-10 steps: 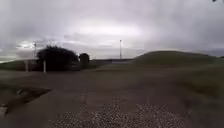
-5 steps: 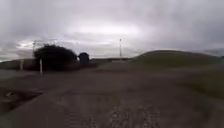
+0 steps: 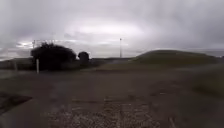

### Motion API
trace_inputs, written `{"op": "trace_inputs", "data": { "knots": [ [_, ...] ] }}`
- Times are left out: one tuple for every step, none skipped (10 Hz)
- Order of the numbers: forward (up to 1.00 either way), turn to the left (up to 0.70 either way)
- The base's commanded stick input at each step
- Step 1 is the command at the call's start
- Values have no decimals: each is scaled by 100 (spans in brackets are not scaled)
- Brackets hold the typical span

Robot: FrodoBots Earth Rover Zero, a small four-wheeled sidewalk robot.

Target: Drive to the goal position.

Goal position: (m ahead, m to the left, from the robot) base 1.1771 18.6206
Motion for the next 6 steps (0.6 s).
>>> {"op": "trace_inputs", "data": {
  "knots": [
    [70,0],
    [70,0],
    [70,0],
    [70,0],
    [70,0],
    [70,0]
  ]
}}
